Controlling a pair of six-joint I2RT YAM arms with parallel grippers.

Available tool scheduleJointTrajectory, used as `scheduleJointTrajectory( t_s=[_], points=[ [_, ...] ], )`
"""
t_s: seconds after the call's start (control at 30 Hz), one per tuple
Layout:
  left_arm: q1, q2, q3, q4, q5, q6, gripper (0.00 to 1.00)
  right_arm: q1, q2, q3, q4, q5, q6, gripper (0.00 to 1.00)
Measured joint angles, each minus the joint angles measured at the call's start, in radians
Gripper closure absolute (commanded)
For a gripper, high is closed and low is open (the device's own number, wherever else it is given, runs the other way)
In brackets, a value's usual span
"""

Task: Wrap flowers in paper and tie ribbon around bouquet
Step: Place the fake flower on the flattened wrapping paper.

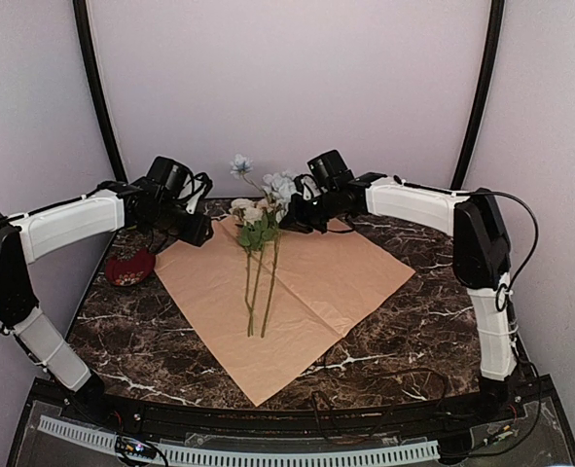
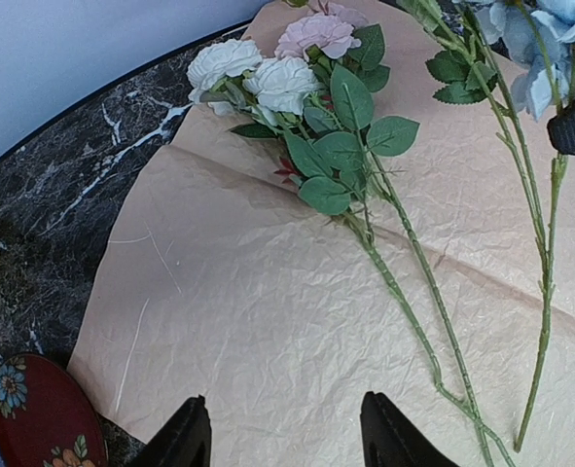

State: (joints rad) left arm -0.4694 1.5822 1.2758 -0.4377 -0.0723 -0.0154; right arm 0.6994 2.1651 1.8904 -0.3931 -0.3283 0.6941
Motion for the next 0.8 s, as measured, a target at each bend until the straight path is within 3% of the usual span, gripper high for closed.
scheduleJointTrajectory(
  t_s=[0.17,0.2,0.3,0.37,0.6,0.8],
  points=[
    [0.0,0.005,0.0,0.0,0.001,0.0,0.46,-0.035,0.061,0.028,-0.042,0.014,-0.005,0.98],
    [0.0,0.008,0.0,0.0,0.004,0.0,0.46,-0.039,0.068,0.031,-0.042,0.015,-0.006,0.92],
    [0.0,0.019,0.0,0.0,0.006,0.0,0.46,-0.049,0.114,0.086,-0.059,0.024,-0.018,0.6],
    [0.0,0.027,0.0,-0.001,0.006,0.0,0.46,-0.056,0.155,0.139,-0.078,0.035,-0.034,0.5],
    [0.0,0.051,0.0,-0.001,0.005,0.002,0.43,-0.098,0.15,0.157,-0.18,0.128,-0.145,0.44],
    [0.0,0.105,0.0,-0.008,0.003,0.004,0.42,-0.172,-0.102,-0.093,-0.228,0.293,-0.285,0.46]
  ],
)
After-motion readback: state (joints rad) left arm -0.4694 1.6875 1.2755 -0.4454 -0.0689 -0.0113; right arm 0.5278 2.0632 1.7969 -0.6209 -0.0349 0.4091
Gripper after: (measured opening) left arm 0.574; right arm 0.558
